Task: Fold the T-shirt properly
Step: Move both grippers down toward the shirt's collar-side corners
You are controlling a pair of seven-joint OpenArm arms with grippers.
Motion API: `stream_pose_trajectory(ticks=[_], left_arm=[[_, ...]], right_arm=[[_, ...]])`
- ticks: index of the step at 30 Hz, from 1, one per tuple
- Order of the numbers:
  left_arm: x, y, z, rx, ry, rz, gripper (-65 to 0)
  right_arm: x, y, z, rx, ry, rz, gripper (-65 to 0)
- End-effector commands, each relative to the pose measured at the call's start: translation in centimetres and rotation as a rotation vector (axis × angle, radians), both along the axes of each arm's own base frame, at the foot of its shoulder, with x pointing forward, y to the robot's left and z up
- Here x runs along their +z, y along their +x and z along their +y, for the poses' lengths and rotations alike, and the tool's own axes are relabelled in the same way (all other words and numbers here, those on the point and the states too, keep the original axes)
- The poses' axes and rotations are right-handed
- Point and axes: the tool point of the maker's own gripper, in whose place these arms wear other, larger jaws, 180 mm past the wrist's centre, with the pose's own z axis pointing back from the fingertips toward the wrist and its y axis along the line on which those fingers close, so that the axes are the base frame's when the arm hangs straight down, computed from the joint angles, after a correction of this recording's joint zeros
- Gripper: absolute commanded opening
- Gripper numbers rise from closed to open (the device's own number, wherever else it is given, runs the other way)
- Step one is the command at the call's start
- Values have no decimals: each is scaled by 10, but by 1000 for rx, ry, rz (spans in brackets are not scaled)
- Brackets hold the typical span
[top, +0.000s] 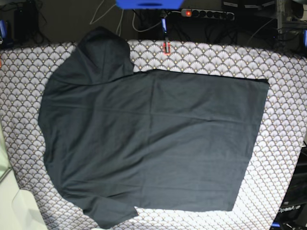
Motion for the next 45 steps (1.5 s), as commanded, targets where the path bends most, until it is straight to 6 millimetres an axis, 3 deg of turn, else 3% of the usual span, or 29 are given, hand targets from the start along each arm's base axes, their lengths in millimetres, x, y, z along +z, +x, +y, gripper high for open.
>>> stream_pose_trajectory(ticks=[1,9,15,18,23,27,36,45], left_arm=[[12,-6,10,-1,16,14,-650],[55,74,37,-57,105,21,-650],[74,114,56,-56,186,70,-650],[73,124,67,-40,209,95,-650],[66,138,79,-31,228,137,-650],[68,151,91,-24,254,145,-650],[75,180,95,-83,294,172,-650],[81,192,117,-30,325,201,-650]], right_arm=[[12,8,4,17,20,-25,-650],[21,83,57,144,151,57,-650],[21,109,62,128,190,41,-650],[26,118,64,111,221,8,-597],[32,132,59,136,231,-32,-459],[31,141,38,57,259,-15,-412],[3,142,-11,-96,261,188,-394],[-18,129,-13,-110,269,334,-394]])
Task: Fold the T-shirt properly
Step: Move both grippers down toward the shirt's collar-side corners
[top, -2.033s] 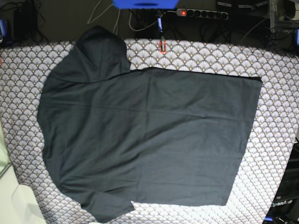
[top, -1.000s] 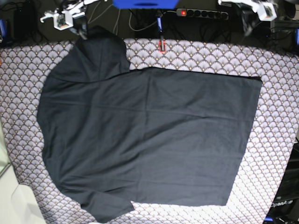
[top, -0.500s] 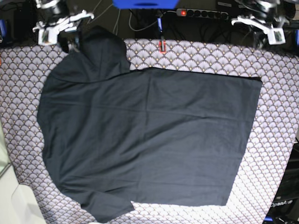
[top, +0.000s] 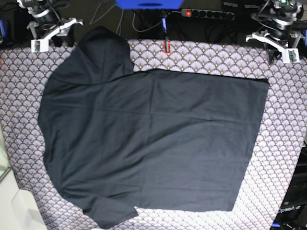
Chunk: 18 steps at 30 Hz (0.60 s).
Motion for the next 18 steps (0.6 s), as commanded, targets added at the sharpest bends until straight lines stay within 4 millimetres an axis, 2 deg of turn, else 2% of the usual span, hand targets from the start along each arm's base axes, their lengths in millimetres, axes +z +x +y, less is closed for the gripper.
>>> stream_pose_trajectory(ticks=[1,4,8,10,12,18], left_arm=[[14,6,6,-11,30,-41,-650],[17,7,8,-21,41,-43,-631],[17,7,10,-15,42,-47,-482],[17,7,9,-15,39,-48,-431],[17,7,9,-13,37,-50,-424],[16,8,8,-14,34,-49,-424]], right_arm=[[6,3,-1,6,-2,-24,-394],[4,1,2,17,1,-3,-393],[3,7,16,71,21,-8,-393],[4,10,26,119,30,-10,-393],[4,12,35,147,42,-14,-393],[4,15,34,146,41,-20,-393]])
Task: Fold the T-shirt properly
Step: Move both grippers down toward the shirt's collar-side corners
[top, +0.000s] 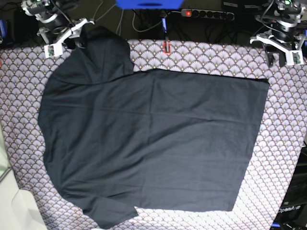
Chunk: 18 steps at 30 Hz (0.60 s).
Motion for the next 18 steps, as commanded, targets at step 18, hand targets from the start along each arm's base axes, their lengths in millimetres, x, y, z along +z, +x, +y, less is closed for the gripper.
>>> stream_pose_trajectory(ticks=[18], left_arm=[[11,3,2,-3,18,-35,-424]], right_arm=[[-11,4,-9,-19,18,3,-394]])
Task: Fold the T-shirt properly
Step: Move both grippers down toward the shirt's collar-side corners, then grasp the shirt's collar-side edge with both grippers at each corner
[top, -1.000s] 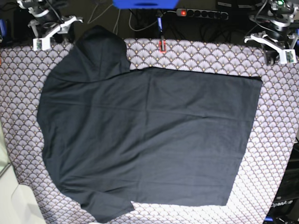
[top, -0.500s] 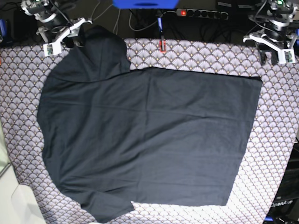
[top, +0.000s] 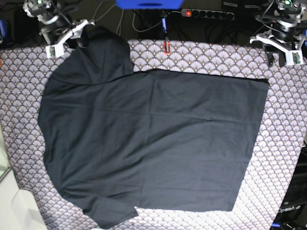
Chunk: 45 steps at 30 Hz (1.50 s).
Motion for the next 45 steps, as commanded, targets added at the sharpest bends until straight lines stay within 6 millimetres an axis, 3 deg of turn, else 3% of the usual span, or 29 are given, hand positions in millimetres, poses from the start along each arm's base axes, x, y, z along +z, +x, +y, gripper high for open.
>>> stream_pose_trajectory(ticks=[1,12,23,32,39,45], left_arm=[[11,3,2,-4,18,-34,-424],[12,4,3,-4,22,-38,-424],[14,3,7,7,30,-41,-424],[19,8,16,30,45,-61,-425],[24,22,17,37,36,-107,-420],[7,31,24,114,-24,-126,-420]], right_arm=[[3,1,-4,2,-3,-17,-394],[-2,-2,-6,12,-3,-1,-410],[-11,6,-3,67,-11,63,-650],[-9,11,-10,82,-33,66,-650],[-10,10,-10,81,-32,69,-650],[-9,10,-11,82,-34,69,-650]])
